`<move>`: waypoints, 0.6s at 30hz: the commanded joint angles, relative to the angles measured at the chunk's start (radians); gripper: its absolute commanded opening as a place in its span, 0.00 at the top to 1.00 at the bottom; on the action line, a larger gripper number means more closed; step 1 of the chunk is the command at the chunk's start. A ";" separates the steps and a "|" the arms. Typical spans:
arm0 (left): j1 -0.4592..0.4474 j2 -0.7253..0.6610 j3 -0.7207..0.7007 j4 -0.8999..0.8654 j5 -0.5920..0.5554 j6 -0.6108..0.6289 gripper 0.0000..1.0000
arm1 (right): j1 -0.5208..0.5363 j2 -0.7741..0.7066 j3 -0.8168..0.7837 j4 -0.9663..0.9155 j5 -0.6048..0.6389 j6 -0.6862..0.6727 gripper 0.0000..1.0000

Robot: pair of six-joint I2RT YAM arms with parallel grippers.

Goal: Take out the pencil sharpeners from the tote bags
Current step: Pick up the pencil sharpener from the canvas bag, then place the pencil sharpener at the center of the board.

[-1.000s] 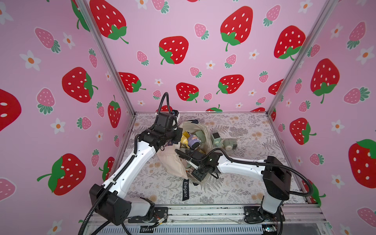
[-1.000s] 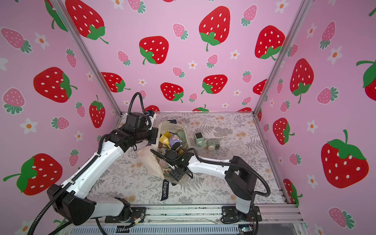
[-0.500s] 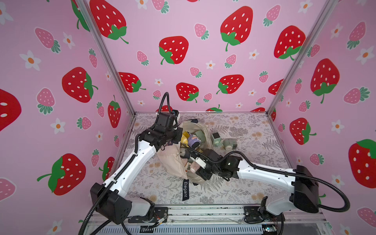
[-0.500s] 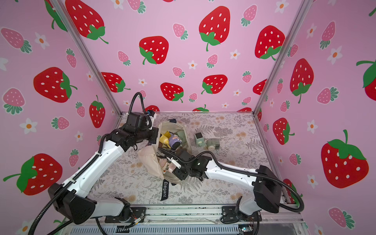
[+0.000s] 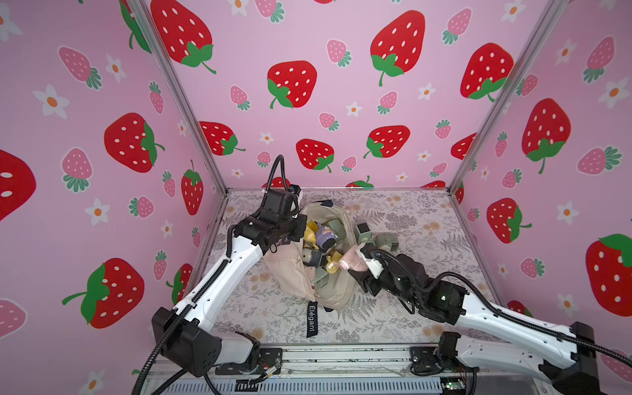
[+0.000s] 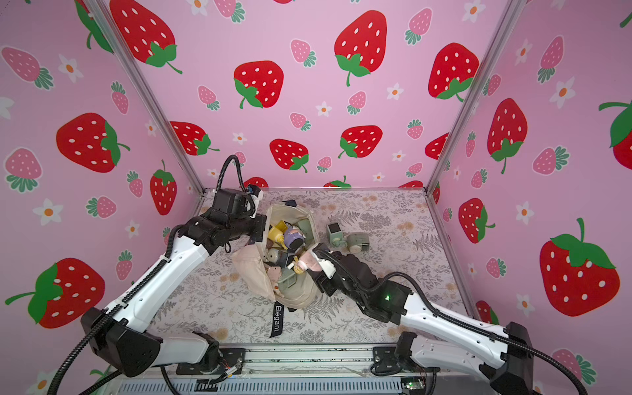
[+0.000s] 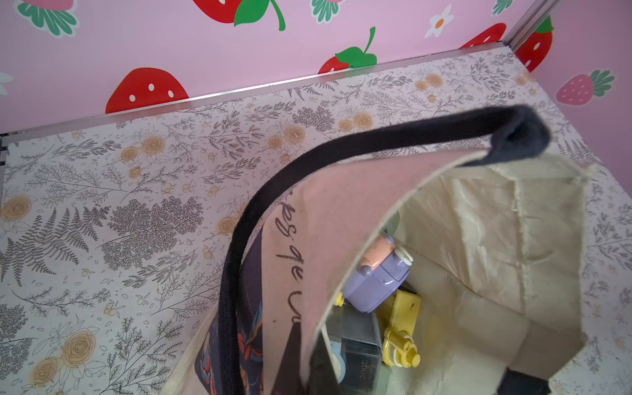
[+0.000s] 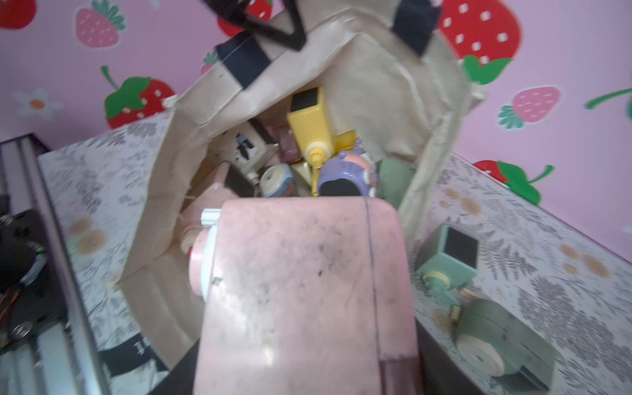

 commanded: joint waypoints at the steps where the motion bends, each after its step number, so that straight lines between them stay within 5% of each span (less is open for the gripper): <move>1: -0.004 0.003 0.024 -0.066 -0.008 0.010 1.00 | -0.093 -0.087 -0.071 0.104 0.222 0.073 0.54; 6: -0.005 0.002 0.021 -0.065 -0.009 0.012 1.00 | -0.334 -0.139 -0.150 0.070 0.222 0.254 0.62; 13: -0.004 0.012 0.027 -0.073 -0.016 0.015 1.00 | -0.622 -0.096 -0.207 0.038 0.073 0.438 0.56; 18: -0.004 0.006 0.024 -0.069 -0.015 0.014 1.00 | -0.701 0.044 -0.192 0.002 0.017 0.479 0.55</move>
